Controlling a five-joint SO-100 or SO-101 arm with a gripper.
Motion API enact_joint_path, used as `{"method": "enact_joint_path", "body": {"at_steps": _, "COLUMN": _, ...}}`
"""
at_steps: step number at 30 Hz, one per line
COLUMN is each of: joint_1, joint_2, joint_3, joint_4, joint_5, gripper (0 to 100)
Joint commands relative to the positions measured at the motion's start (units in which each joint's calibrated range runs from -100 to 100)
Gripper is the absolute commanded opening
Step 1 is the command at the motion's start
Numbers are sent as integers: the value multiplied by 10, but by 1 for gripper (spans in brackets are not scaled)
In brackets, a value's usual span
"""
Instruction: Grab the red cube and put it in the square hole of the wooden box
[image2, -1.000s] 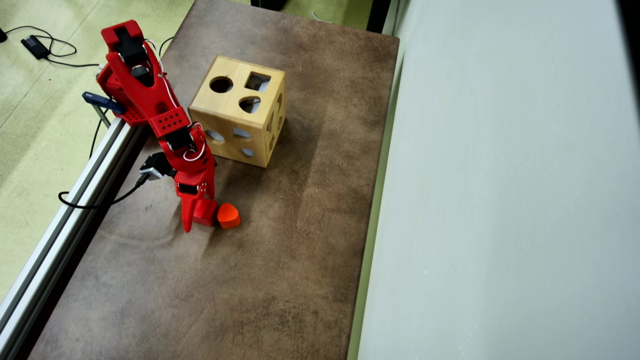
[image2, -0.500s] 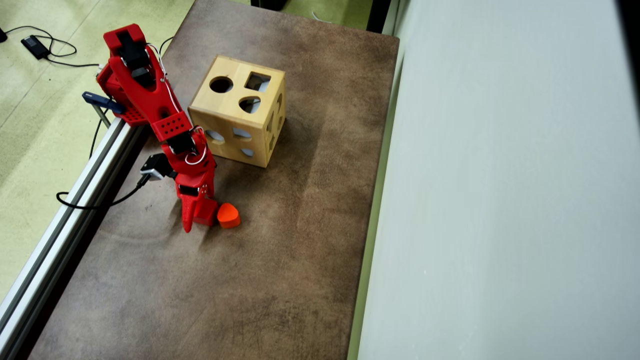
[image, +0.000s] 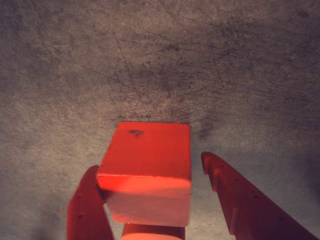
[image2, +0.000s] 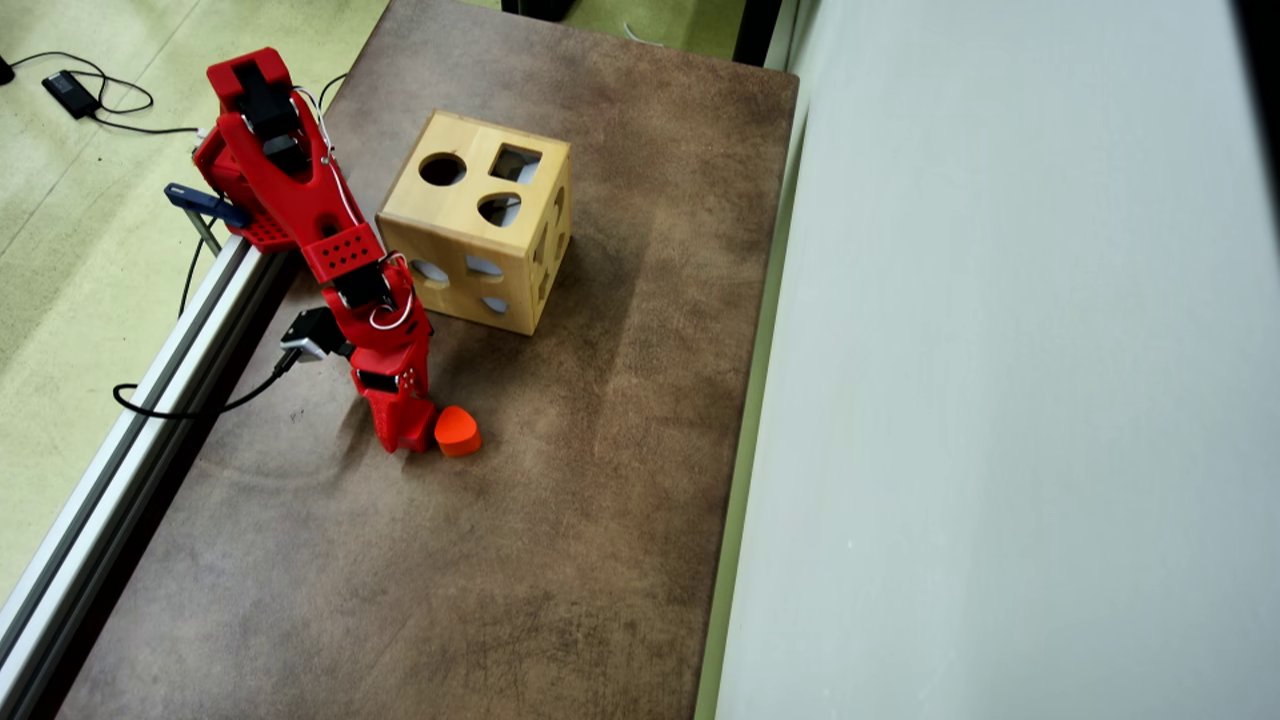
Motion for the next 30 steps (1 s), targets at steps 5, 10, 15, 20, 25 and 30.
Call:
{"method": "enact_joint_path", "body": {"at_steps": 5, "joint_1": -3, "joint_2": -14, "joint_3": -19, "joint_4": -4, "joint_5": -2, "gripper": 20}}
{"method": "enact_joint_path", "body": {"at_steps": 10, "joint_1": -3, "joint_2": -15, "joint_3": -19, "joint_4": -3, "joint_5": -2, "gripper": 15}}
{"method": "enact_joint_path", "body": {"at_steps": 15, "joint_1": -2, "joint_2": -15, "joint_3": -18, "joint_4": -3, "joint_5": -2, "gripper": 7}}
{"method": "enact_joint_path", "body": {"at_steps": 20, "joint_1": 5, "joint_2": -18, "joint_3": -18, "joint_4": -3, "joint_5": -1, "gripper": 2}}
{"method": "enact_joint_path", "body": {"at_steps": 25, "joint_1": 4, "joint_2": -45, "joint_3": -17, "joint_4": 6, "joint_5": 4, "gripper": 2}}
{"method": "enact_joint_path", "body": {"at_steps": 30, "joint_1": -3, "joint_2": -86, "joint_3": -11, "joint_4": 6, "joint_5": 4, "gripper": 2}}
